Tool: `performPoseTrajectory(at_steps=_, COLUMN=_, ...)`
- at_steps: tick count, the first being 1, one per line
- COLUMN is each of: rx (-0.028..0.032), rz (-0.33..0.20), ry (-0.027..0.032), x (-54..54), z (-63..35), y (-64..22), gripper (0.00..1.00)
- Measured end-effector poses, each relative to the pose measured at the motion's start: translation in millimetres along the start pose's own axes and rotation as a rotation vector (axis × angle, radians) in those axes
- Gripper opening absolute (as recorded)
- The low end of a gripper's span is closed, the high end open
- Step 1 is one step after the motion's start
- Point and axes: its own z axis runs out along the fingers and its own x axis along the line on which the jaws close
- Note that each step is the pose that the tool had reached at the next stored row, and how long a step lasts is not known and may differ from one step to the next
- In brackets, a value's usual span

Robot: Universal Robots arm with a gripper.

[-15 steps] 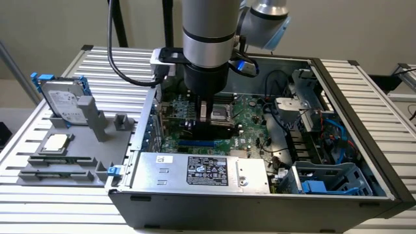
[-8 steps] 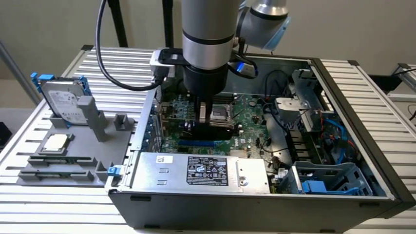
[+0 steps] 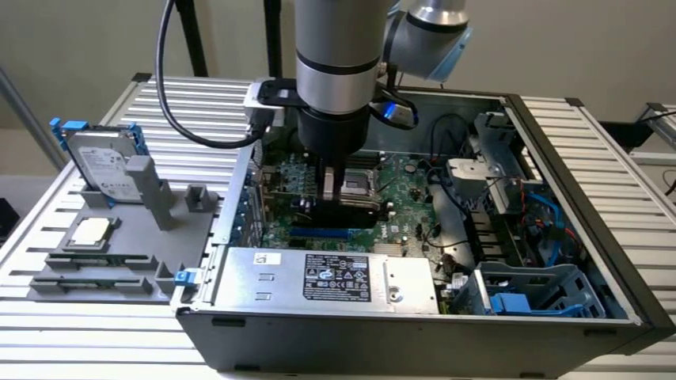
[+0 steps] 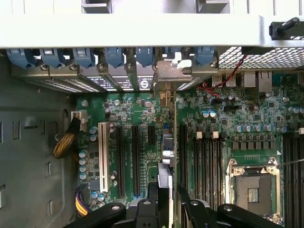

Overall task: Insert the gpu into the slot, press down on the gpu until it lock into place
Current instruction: 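Insert the gpu into the slot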

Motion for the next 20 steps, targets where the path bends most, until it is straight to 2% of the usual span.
performPoseTrajectory(at_steps=20, rx=0.0004, rz=0.005, ry=0.0020, x=-0.2, z=2.3, y=2.8, gripper=0.26)
